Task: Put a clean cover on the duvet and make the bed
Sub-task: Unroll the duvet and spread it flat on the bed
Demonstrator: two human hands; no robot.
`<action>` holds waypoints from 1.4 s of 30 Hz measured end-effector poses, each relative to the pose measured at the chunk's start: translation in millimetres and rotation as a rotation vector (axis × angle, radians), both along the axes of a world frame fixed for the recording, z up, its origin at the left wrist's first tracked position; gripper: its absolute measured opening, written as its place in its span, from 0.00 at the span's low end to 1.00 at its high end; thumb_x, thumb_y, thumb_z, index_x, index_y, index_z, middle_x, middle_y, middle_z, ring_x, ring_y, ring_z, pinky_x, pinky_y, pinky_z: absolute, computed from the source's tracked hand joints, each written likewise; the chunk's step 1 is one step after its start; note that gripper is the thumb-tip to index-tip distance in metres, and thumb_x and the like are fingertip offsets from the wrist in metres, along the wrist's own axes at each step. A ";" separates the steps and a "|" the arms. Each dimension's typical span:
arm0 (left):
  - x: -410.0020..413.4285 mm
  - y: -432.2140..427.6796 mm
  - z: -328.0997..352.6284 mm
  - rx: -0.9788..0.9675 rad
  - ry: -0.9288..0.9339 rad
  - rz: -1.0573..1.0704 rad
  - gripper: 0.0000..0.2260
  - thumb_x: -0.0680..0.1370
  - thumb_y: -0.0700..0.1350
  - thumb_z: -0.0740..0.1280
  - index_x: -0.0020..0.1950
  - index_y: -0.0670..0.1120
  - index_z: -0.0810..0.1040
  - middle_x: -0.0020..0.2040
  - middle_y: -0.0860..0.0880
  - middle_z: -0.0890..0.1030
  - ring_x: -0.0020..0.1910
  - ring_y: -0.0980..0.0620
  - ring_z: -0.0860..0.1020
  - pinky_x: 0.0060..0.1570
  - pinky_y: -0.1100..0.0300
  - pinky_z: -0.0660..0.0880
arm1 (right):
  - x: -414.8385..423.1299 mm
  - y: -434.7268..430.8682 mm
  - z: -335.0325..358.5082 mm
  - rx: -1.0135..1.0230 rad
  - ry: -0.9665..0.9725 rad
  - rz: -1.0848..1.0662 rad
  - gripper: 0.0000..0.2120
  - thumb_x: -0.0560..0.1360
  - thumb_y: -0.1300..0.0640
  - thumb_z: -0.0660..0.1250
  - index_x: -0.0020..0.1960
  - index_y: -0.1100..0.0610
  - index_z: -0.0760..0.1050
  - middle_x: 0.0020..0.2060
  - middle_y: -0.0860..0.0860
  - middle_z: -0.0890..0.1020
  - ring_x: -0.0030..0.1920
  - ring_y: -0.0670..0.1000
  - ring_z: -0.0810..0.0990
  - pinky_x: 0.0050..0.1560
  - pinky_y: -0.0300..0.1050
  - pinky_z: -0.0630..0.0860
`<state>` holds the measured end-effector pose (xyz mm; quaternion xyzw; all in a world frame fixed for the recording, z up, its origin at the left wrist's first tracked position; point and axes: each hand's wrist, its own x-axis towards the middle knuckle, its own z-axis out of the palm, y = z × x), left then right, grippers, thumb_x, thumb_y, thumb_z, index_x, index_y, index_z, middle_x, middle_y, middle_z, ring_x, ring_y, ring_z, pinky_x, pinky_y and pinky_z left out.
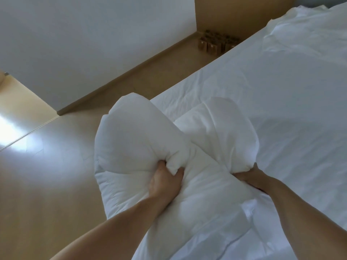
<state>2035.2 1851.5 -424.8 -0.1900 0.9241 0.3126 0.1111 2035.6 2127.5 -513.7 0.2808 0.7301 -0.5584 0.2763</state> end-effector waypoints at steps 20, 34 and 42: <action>-12.2 -24.8 62.2 0.116 0.064 -0.063 0.19 0.74 0.50 0.66 0.62 0.46 0.75 0.55 0.44 0.82 0.56 0.38 0.79 0.51 0.53 0.75 | 3.7 -54.5 113.3 0.103 0.103 -0.136 0.16 0.65 0.56 0.76 0.50 0.58 0.77 0.44 0.54 0.83 0.45 0.57 0.83 0.48 0.51 0.81; -67.7 -40.4 243.5 0.369 0.403 -0.567 0.20 0.79 0.42 0.65 0.71 0.41 0.70 0.63 0.43 0.77 0.62 0.44 0.75 0.54 0.59 0.66 | 62.3 -120.2 324.8 0.156 0.415 -0.407 0.04 0.75 0.63 0.68 0.49 0.60 0.79 0.38 0.53 0.86 0.36 0.51 0.84 0.33 0.39 0.76; -57.8 25.8 280.0 0.499 0.481 -0.911 0.11 0.78 0.44 0.68 0.56 0.42 0.72 0.49 0.47 0.76 0.48 0.45 0.74 0.47 0.56 0.68 | 133.0 -115.5 341.8 0.178 0.623 -0.898 0.12 0.67 0.65 0.72 0.50 0.58 0.80 0.42 0.53 0.86 0.44 0.56 0.84 0.41 0.45 0.78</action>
